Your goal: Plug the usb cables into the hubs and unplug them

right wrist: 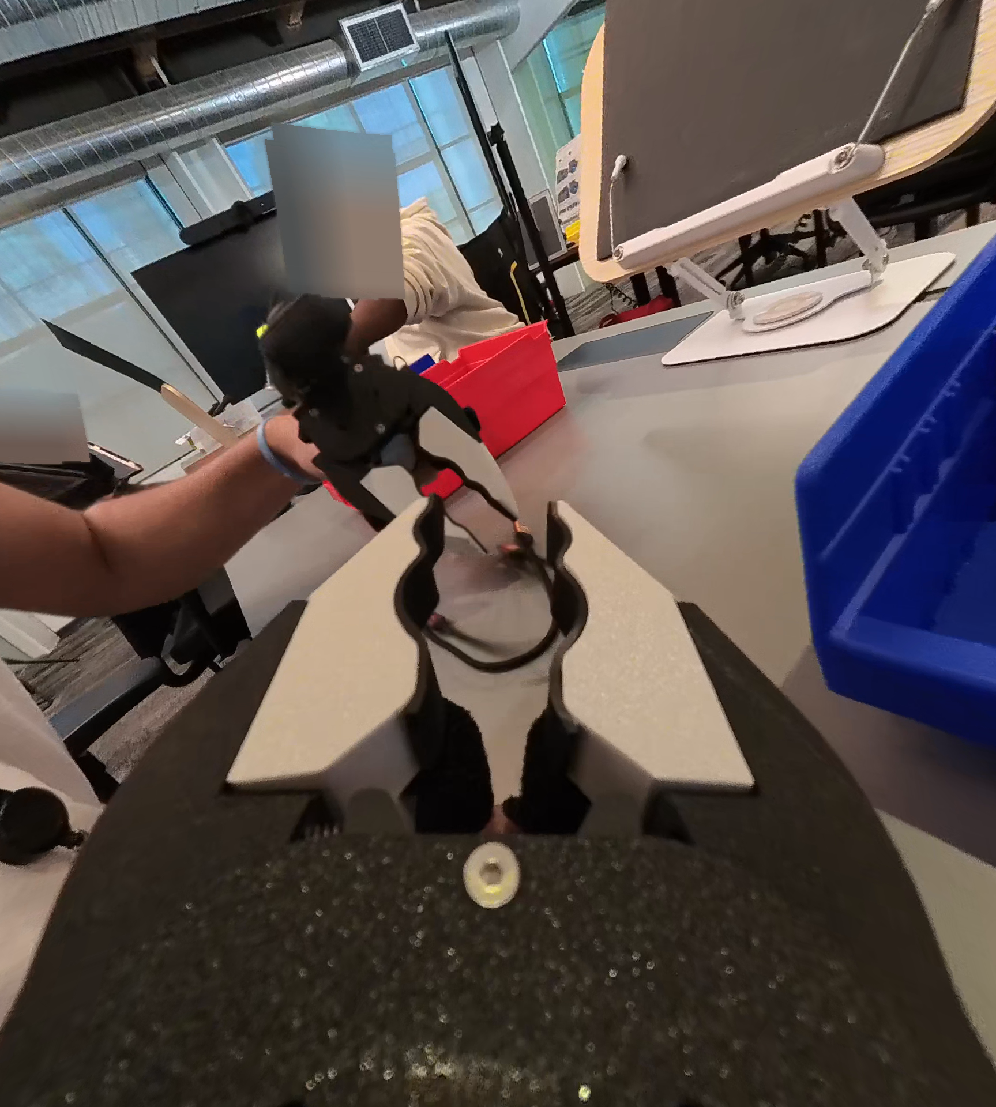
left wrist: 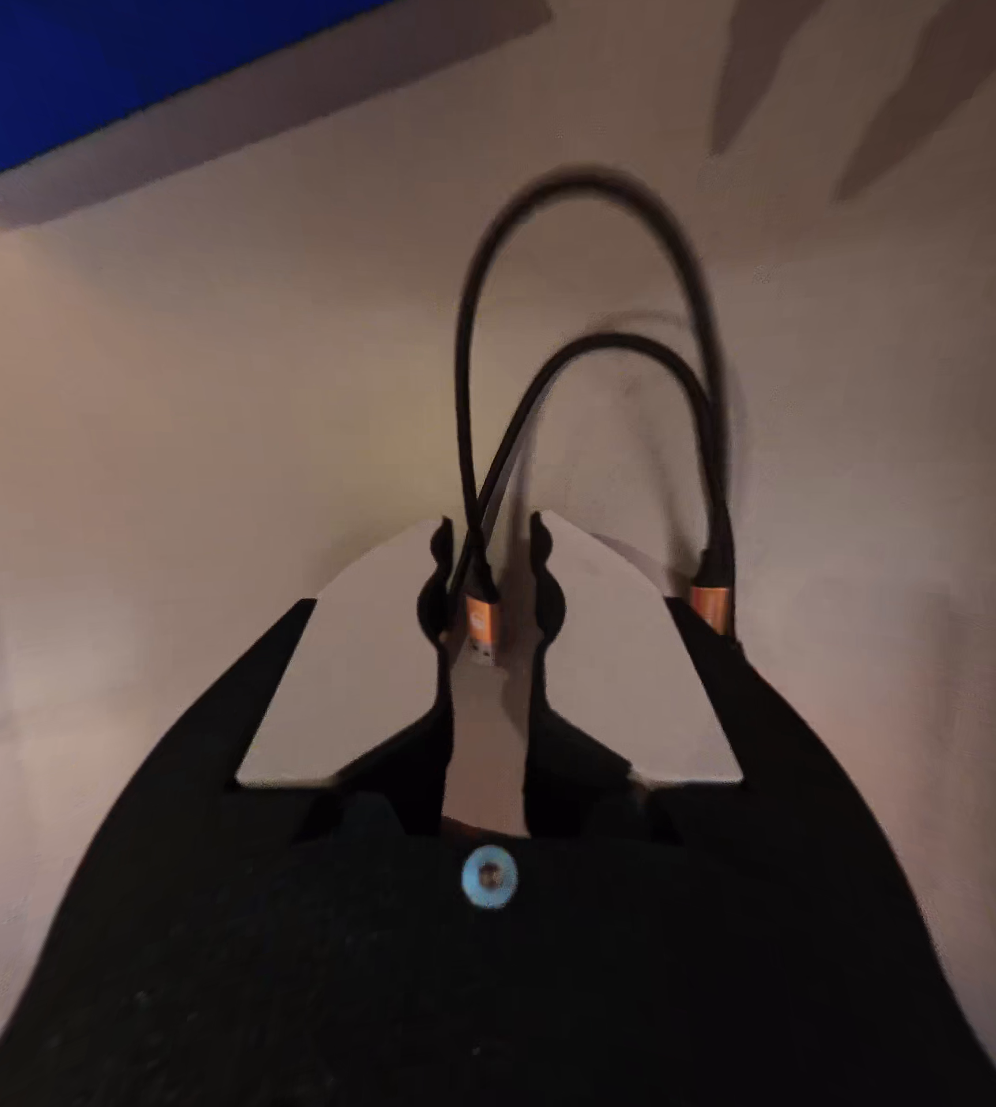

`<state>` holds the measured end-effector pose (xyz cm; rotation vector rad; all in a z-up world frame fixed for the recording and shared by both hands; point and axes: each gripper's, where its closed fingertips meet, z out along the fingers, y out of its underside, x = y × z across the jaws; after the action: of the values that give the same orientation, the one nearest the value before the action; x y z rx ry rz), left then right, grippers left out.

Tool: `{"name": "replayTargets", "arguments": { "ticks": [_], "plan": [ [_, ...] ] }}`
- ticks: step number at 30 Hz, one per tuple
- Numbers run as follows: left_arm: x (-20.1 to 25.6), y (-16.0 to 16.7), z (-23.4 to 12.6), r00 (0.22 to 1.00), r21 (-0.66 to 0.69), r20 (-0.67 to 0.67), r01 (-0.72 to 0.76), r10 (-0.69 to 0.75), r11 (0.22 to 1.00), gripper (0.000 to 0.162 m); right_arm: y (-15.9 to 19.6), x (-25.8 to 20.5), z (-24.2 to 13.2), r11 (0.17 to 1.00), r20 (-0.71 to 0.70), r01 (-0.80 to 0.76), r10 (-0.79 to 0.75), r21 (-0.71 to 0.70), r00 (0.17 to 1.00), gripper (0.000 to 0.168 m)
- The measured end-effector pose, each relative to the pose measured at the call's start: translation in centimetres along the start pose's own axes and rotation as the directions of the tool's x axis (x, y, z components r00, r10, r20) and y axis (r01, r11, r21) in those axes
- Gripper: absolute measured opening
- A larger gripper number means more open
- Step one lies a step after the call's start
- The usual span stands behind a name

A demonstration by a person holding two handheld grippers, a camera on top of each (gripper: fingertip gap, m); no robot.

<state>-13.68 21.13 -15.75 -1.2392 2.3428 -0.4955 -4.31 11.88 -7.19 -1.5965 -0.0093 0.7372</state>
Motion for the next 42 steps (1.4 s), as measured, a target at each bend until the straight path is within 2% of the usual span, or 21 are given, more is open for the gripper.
{"name": "replayTargets", "arguments": {
  "ticks": [2,5,6,8,10,12,14,16,18,21,28,32,35,39,42],
  "plan": [
    [-0.2,-0.5,-1.4,0.997,0.07,0.026,0.073,-0.075,0.995,0.033,-0.2,0.2,-0.2,1.0,-0.002,-0.01,0.01,0.008,1.0,0.032],
    [-1.1,-0.2,-7.1,0.971,0.234,0.046,0.22,-0.236,0.947,0.034,-0.4,0.4,-0.4,1.0,-0.003,-0.02,0.02,0.017,1.0,0.032],
    [-1.8,0.7,-9.5,0.954,0.279,0.065,0.266,-0.294,0.923,0.033,-0.4,0.5,-0.4,1.0,-0.003,-0.023,0.023,0.019,1.0,0.032],
    [-3.7,4.6,-14.4,0.906,0.308,0.158,0.334,-0.394,0.891,0.029,-0.4,0.6,-0.3,0.999,0.0,-0.032,0.032,0.022,0.999,0.032],
    [-4.8,10.8,-17.9,0.853,0.212,0.262,0.405,-0.451,0.889,0.026,-0.4,0.4,-0.1,0.999,0.013,-0.043,0.042,0.02,0.999,0.032],
    [-4.7,17.9,-19.5,0.841,-0.039,0.339,0.461,-0.423,0.886,0.026,-0.3,0.2,0.3,0.999,0.028,-0.047,0.046,0.015,0.999,0.032],
    [-3.9,23.4,-19.7,0.877,-0.27,0.331,0.442,-0.348,0.856,0.027,-0.1,-0.2,0.9,0.999,0.044,-0.048,0.047,0.004,0.998,0.032],
    [-2.4,26.3,-18.9,0.924,-0.402,0.228,0.375,-0.305,0.835,0.028,0.4,-0.5,1.6,0.999,0.055,-0.037,0.038,-0.019,0.998,0.032],
    [-1.8,27.5,-17.8,0.952,-0.461,0.144,0.305,-0.269,0.833,0.027,0.8,-0.8,2.1,0.999,0.057,-0.016,0.018,-0.04,0.998,0.032],
    [-2.5,28.4,-16.7,0.971,-0.513,0.093,0.238,-0.222,0.825,0.026,1.3,-0.9,2.7,0.998,0.051,-0.003,0.006,-0.057,0.999,0.033],
    [-2.3,27.1,-11.8,0.955,-0.432,-0.023,0.258,-0.296,0.864,0.026,1.6,-0.2,2.7,0.998,0.016,-0.015,0.016,-0.058,1.0,0.032],
    [-1.9,26.3,-11.1,0.954,-0.39,-0.022,0.266,-0.298,0.881,0.01,1.5,0.3,2.4,0.998,0.004,-0.036,0.036,-0.047,0.999,0.032],
    [-2.6,26.4,-12.4,0.97,-0.392,0.06,0.241,-0.237,0.888,0.003,1.3,0.3,2.4,0.998,0.008,-0.043,0.043,-0.041,0.999,0.032],
    [-3.8,22.8,-16.9,0.934,-0.14,0.129,0.349,-0.332,0.927,0.003,1.4,0.2,2.4,0.998,0.015,-0.039,0.039,-0.047,0.999,0.033],
    [-5.1,21.6,-21.5,0.902,-0.003,0.213,0.385,-0.375,0.923,0.003,1.5,-0.1,2.5,0.998,0.026,-0.042,0.043,-0.047,0.999,0.032]
  ]
}}
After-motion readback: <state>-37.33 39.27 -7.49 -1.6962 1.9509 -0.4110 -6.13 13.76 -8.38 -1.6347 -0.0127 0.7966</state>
